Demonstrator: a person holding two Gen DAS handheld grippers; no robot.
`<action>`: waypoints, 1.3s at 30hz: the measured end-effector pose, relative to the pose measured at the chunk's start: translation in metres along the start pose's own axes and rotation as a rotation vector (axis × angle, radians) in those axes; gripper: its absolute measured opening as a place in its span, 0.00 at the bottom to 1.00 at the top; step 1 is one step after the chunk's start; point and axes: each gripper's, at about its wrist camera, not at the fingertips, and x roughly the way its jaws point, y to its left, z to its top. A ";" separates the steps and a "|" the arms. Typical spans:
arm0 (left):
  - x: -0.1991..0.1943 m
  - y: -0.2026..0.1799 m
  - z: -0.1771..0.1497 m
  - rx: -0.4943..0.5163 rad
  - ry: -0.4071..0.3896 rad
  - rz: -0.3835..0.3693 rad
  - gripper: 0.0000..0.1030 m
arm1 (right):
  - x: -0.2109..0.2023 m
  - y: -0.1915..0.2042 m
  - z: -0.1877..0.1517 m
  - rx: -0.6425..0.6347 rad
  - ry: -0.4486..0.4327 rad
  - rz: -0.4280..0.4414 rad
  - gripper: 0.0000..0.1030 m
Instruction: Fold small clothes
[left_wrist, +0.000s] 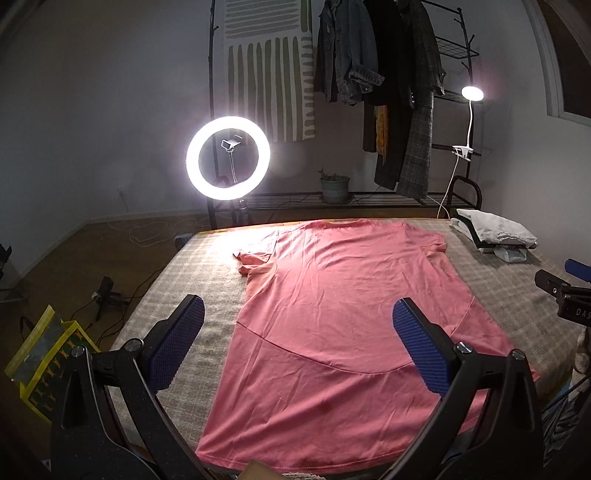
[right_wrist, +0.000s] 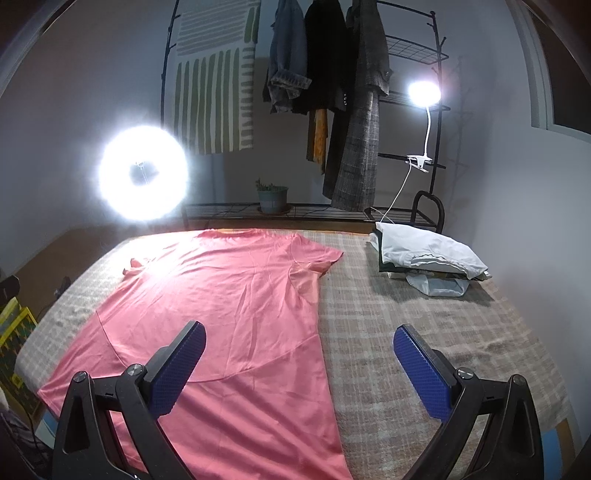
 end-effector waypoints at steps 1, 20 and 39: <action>0.000 -0.001 0.001 0.001 -0.001 -0.002 1.00 | 0.000 0.000 0.000 0.004 0.000 0.002 1.00; 0.004 0.006 -0.007 0.003 0.021 0.003 1.00 | 0.002 0.003 0.001 0.006 0.005 0.009 1.00; 0.013 0.022 -0.015 -0.014 0.063 0.041 1.00 | 0.017 0.030 0.009 0.006 0.041 0.068 1.00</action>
